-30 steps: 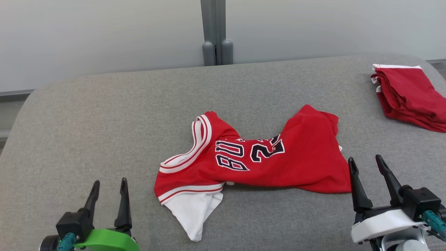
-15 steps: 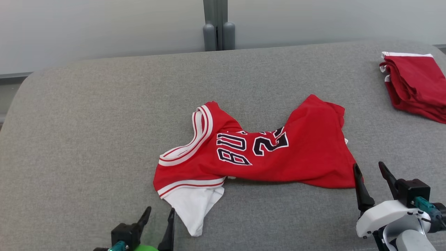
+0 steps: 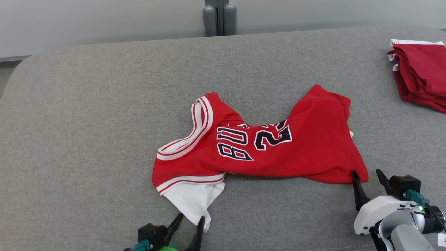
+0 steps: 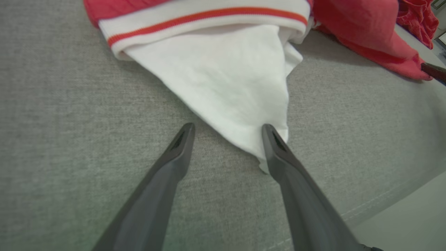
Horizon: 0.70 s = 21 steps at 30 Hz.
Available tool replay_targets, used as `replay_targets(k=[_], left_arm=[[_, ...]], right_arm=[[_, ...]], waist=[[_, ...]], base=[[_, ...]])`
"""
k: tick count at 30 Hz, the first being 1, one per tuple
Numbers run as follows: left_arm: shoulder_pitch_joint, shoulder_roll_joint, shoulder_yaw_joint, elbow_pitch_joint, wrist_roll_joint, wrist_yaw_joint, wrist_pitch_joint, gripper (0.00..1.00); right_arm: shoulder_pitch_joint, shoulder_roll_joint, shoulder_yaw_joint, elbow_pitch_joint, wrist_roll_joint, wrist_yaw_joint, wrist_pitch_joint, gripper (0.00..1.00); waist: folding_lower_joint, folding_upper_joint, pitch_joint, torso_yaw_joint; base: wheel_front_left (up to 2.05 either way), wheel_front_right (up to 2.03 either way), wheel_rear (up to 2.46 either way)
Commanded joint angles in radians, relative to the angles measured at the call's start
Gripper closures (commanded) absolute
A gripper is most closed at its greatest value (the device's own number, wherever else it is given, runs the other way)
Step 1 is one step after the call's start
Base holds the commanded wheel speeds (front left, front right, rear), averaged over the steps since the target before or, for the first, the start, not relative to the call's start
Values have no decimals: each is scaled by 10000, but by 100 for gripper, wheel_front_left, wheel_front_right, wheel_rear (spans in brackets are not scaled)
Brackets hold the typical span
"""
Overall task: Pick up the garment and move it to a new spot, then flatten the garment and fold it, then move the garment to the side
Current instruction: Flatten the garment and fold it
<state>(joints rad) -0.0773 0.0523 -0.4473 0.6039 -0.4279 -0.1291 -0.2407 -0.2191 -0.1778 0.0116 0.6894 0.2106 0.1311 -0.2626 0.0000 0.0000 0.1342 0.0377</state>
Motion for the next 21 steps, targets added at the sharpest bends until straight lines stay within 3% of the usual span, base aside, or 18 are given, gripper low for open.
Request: replay_targets(k=[1,8,9,10,11,13,21], left_arm=[[-109,33,-94,202,-95,-14,52,0],[-509,5,-596,271,-1311,-13,-60,0],[-575,1,-743,234,-1493,-13,-42,0],[-619,1,-849,219,-1632,-15,-49,2],[-670,-1,-958,199,-1735,-15,-65,54],[-735,0,-1030,132,-1950,-15,-118,100],[-1052,379,-376,-727,-2370,-15,-251,100]], right_arm=[[-185,0,26,183,89,-7,-25,0],[-522,260,419,1090,411,-3,0,0],[-554,297,522,1130,543,1,2,40],[-570,296,576,1126,639,1,1,72],[-565,293,635,1102,730,-1,1,100],[-524,249,712,874,878,-1,0,100],[-280,56,706,-971,1271,-3,-14,100]], waist=[[0,0,80,-15],[0,0,242,68],[0,0,250,87],[0,0,249,95],[0,0,239,100],[0,0,207,99],[0,0,78,-19]], base=[[0,0,0],[0,0,0],[0,0,0],[0,0,0],[0,0,0],[0,0,0],[0,0,0]])
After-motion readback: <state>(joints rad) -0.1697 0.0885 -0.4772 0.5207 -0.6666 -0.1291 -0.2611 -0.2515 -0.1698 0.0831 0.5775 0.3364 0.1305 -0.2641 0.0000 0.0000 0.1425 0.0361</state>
